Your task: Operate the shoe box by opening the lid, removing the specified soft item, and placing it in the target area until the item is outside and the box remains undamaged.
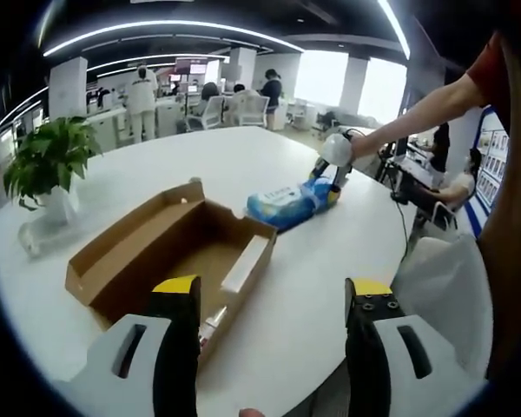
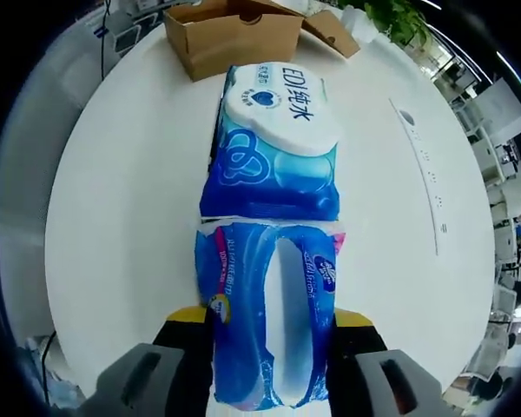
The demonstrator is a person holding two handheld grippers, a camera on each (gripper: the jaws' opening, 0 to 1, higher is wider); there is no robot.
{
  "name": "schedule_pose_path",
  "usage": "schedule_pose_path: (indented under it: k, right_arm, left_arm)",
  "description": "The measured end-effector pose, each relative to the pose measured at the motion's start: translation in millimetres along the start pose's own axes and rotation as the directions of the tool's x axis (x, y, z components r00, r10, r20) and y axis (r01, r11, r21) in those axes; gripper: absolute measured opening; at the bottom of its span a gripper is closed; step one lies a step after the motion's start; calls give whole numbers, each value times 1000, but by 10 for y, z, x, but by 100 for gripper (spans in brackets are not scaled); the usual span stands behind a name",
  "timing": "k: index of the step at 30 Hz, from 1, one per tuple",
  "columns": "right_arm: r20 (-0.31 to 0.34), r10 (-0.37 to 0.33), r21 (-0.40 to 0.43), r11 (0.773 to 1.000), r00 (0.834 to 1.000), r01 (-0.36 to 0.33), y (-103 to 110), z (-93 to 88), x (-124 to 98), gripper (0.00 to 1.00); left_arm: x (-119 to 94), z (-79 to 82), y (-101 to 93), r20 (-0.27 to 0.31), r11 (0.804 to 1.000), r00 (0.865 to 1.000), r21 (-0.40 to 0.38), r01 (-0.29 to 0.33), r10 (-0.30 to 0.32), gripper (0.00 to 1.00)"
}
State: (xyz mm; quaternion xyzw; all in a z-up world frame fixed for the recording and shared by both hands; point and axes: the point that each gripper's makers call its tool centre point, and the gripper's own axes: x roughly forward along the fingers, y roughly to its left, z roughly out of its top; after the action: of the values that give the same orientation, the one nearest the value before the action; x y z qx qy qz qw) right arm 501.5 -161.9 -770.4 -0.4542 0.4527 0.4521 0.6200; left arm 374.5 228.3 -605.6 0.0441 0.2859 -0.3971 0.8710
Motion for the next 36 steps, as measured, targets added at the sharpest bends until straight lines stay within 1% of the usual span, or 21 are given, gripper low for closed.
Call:
schedule_pose_path:
  k: [7,13,20,27,28,29,31,33,34,36]
  right_arm:
    - [0,-9,5,1000,1000,9,5,11,-61,47]
    - [4,-12,17,1000,1000,12,38,34,-164,48]
    - [22,-45,51,998,999,44,0,65,-289,48]
    - [84,-92,140,987,992,80,-50,162,-470,48]
    - [98,-99,166,983,990,82,-63,174,-497,48]
    - [123,-110,203,976,986,84,-78,204,-530,48]
    - [161,-127,243,966,979,86,-103,257,-583,48]
    - [201,-150,296,951,968,86,-137,313,-635,49]
    - [218,-162,311,946,962,89,-154,340,-661,49]
    - [231,-173,322,942,958,92,-156,379,-688,49]
  left_arm:
    - [-34,-1,-5,7,1000,1000,0,1,-1,67]
    - [-49,7,-20,17,1000,1000,1,7,-7,67]
    - [-78,21,-36,29,1000,999,4,15,-15,67]
    - [-139,37,-19,44,1000,999,1,15,-15,67]
    - [-146,38,-16,46,1000,999,1,15,-15,67]
    - [-152,38,-15,47,1000,999,1,15,-15,67]
    - [-167,43,-12,51,1000,999,2,15,-15,67]
    - [-178,49,-16,55,1000,998,1,17,-17,67]
    - [-181,50,-16,55,1000,998,2,18,-18,67]
    - [-191,56,-15,58,1000,998,2,18,-18,67]
